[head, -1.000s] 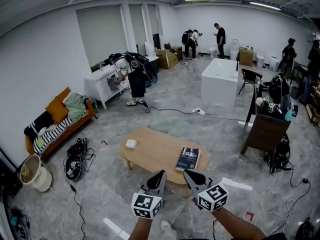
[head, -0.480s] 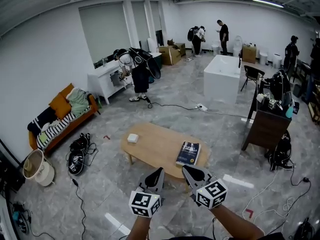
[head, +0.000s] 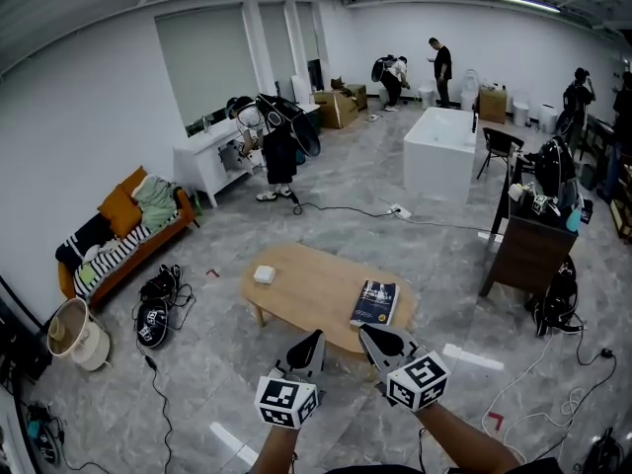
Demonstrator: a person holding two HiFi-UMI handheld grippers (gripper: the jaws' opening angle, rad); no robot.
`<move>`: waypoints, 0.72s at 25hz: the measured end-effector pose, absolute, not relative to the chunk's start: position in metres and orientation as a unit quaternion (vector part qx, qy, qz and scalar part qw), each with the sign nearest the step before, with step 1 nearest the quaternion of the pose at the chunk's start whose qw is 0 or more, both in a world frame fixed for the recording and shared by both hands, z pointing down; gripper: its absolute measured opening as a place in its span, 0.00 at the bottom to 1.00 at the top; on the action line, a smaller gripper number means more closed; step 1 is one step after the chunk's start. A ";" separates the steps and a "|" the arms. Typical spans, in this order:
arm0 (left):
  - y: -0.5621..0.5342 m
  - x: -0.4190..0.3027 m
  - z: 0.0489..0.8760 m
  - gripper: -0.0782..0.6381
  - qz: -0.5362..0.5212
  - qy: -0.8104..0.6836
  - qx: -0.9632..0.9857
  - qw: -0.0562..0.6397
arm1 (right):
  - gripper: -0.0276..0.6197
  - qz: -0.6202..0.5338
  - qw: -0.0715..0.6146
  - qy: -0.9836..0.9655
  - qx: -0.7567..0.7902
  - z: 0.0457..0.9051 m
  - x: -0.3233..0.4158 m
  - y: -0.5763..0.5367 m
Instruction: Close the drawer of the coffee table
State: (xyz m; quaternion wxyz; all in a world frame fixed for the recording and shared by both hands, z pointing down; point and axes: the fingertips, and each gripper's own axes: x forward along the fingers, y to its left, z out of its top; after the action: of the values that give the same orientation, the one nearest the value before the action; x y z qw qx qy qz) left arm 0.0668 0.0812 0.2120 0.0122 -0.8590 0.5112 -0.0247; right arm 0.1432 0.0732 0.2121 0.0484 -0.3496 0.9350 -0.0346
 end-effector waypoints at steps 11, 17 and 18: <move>0.077 0.061 0.201 0.11 -0.010 0.510 -0.860 0.017 | 0.06 -0.028 0.044 0.935 -0.350 0.211 0.134 0.064; 0.076 0.061 0.201 0.11 -0.010 0.509 -0.861 0.019 | 0.06 -0.025 0.044 0.937 -0.346 0.208 0.129 0.063; 0.076 0.060 0.201 0.11 -0.010 0.509 -0.860 0.019 | 0.06 -0.025 0.044 0.937 -0.346 0.208 0.128 0.064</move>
State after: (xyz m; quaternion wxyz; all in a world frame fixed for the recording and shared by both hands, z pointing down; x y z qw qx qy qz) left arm 0.0602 0.0755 0.2006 0.0186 -0.8603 0.5093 -0.0096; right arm 0.1285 0.0635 0.2077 0.0445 -0.3457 0.9369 -0.0252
